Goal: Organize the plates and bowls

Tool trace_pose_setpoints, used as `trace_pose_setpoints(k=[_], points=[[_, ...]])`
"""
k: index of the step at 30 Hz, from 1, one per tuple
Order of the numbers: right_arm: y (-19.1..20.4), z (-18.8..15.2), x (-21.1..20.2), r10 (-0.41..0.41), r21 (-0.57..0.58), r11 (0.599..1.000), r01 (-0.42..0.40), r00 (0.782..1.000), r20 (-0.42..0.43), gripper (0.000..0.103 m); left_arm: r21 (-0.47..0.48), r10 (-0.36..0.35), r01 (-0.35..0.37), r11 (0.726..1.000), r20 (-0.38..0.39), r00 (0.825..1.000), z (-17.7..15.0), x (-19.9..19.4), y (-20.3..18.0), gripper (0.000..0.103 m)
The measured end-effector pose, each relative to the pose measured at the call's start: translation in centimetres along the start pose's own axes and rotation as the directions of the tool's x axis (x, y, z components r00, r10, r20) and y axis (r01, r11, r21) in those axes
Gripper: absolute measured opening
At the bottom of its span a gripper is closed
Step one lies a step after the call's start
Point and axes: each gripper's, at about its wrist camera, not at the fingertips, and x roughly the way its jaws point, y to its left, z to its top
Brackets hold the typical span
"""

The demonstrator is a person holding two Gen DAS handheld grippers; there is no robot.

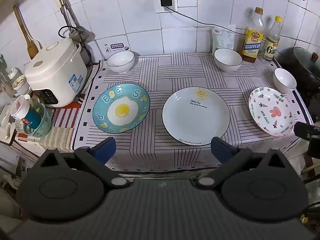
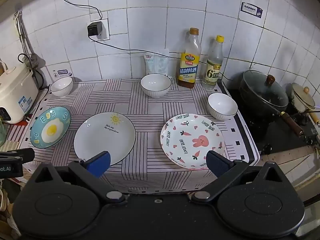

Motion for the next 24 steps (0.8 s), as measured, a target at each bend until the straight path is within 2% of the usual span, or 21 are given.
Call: trace_pose_setpoints(k=[24], points=[[1.1,-0.8,0.4,0.004,-0.004,1.000,-0.004,1.000,0.006,0.103,0.009,-0.031,0.031,0.999,-0.019,0.999,-0.8,1.1,0.6,0.102]])
